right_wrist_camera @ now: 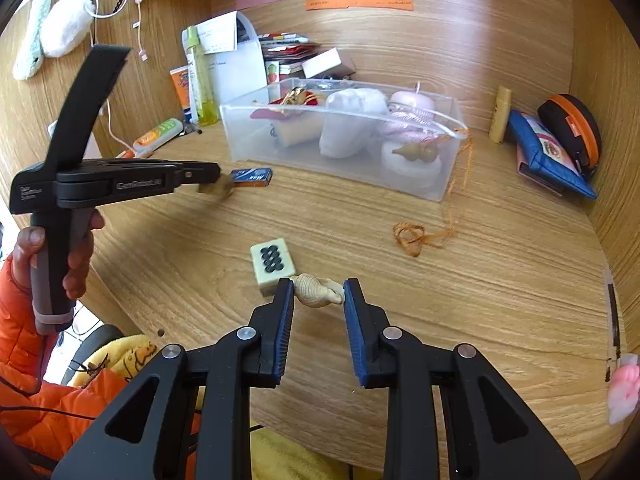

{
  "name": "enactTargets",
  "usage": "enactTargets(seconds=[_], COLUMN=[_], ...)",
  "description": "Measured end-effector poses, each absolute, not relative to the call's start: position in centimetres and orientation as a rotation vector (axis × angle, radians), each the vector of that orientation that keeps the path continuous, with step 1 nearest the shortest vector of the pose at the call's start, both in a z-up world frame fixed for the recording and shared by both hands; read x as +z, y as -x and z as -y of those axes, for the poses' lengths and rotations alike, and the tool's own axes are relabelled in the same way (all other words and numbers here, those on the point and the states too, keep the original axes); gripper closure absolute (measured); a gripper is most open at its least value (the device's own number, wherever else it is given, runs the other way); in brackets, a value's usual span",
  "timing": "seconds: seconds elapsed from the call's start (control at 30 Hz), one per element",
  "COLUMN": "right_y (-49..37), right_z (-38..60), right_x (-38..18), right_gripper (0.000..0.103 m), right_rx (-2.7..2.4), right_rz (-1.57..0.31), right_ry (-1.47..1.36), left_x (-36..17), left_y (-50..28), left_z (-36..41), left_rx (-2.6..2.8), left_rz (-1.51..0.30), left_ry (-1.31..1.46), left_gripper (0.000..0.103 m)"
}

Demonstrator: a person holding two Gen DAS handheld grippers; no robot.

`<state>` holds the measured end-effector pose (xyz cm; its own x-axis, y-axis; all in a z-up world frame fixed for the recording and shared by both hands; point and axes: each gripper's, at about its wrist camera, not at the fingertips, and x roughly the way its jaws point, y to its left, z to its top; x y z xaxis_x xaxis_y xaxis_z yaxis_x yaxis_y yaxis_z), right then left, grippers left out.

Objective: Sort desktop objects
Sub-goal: 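Grasp the cream eraser with the left gripper while the right grasps the seashell, then carry the cream eraser and seashell into the clear box and open both grippers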

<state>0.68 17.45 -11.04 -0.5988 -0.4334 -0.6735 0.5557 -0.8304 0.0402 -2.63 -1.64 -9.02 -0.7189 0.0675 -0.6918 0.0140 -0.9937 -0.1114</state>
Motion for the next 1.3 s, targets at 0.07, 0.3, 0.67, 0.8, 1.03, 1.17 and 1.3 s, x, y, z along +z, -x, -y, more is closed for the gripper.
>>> enactTargets(seconds=[0.07, 0.3, 0.67, 0.8, 1.03, 1.17, 1.3], right_y=[-0.5, 1.2, 4.0, 5.3, 7.3, 8.5, 9.9], right_z=[-17.5, -17.8, -17.7, -17.8, -17.9, -17.8, -17.3], right_x=[-10.8, -9.2, -6.8, -6.6, -5.4, -4.3, -3.7], right_gripper=[0.08, 0.08, 0.08, 0.08, 0.08, 0.08, 0.08], right_rx=[-2.395, -2.429, -2.471, -2.475, -2.503, -2.513, -2.517], right_rz=[-0.227, -0.203, -0.205, -0.189, -0.175, -0.187, -0.194], right_ry=[-0.936, -0.893, -0.819, -0.825, -0.799, -0.768, -0.752], left_x=[-8.5, -7.0, -6.2, -7.7, -10.4, -11.1, -11.2], left_y=[2.4, 2.1, 2.0, 2.7, 4.9, 5.8, 6.3], left_z=[1.6, 1.8, 2.4, 2.0, 0.5, 0.1, -0.7], left_rx=[2.888, 2.905, 2.87, 2.818, 2.682, 2.663, 2.666], left_rz=[0.165, 0.146, 0.122, 0.101, 0.061, 0.057, 0.031], left_ry=[1.146, 1.081, 1.066, 1.13, 1.264, 1.305, 1.297], left_gripper=[0.093, 0.096, 0.088, 0.069, 0.068, 0.068, 0.068])
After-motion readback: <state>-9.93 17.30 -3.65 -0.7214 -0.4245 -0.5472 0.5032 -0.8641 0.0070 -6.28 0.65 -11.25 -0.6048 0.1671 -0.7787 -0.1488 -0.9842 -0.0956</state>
